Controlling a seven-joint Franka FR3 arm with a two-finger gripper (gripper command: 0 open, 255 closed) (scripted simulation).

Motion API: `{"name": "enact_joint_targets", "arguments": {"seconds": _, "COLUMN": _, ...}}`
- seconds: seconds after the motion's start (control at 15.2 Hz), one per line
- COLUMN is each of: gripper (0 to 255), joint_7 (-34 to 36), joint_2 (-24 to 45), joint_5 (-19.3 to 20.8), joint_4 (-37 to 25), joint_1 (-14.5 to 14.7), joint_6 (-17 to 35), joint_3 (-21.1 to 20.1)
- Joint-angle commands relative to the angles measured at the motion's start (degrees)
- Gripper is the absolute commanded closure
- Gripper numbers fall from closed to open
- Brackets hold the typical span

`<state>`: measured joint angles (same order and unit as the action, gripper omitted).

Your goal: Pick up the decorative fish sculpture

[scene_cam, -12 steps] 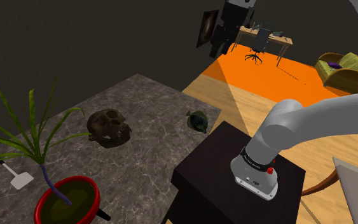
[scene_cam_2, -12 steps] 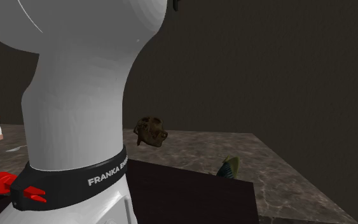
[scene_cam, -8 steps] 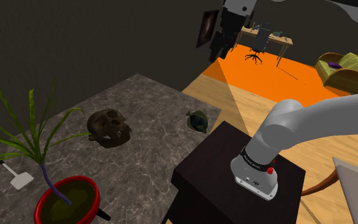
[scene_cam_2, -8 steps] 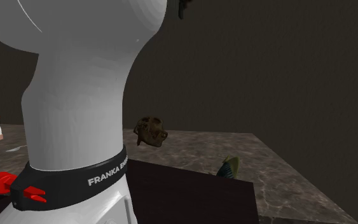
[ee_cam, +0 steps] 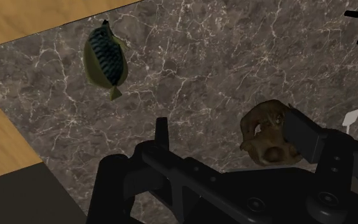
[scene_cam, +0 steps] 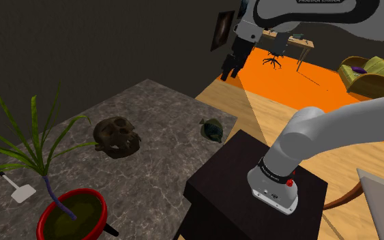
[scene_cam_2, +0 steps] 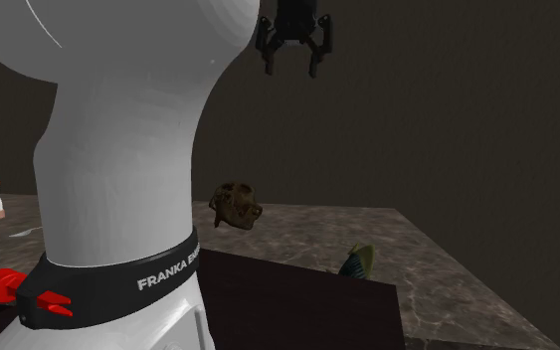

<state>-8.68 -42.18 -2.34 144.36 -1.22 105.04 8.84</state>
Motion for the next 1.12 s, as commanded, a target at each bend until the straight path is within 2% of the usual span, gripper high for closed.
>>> {"name": "enact_joint_targets", "arguments": {"seconds": 0.0, "gripper": 0, "joint_7": -2.36, "joint_2": 1.26, "joint_5": 0.23, "joint_4": 2.51, "joint_1": -0.55, "joint_6": 3.66, "joint_3": 2.26}}
{"name": "enact_joint_targets", "arguments": {"seconds": 0.33, "gripper": 0, "joint_7": -8.43, "joint_2": 7.64, "joint_5": -0.30, "joint_4": 5.99, "joint_1": -0.99, "joint_6": 12.77, "joint_3": 7.94}}
{"name": "enact_joint_targets", "arguments": {"seconds": 0.59, "gripper": 0, "joint_7": -14.29, "joint_2": 14.74, "joint_5": -2.31, "joint_4": 7.16, "joint_1": -0.27, "joint_6": 20.08, "joint_3": 12.90}}
{"name": "enact_joint_targets", "arguments": {"seconds": 0.86, "gripper": 0, "joint_7": -21.87, "joint_2": 23.52, "joint_5": -7.03, "joint_4": 6.76, "joint_1": 1.83, "joint_6": 26.82, "joint_3": 18.28}}
{"name": "enact_joint_targets", "arguments": {"seconds": 1.06, "gripper": 0, "joint_7": -29.45, "joint_2": 31.26, "joint_5": -13.52, "joint_4": 5.30, "joint_1": 4.18, "joint_6": 30.83, "joint_3": 22.24}}
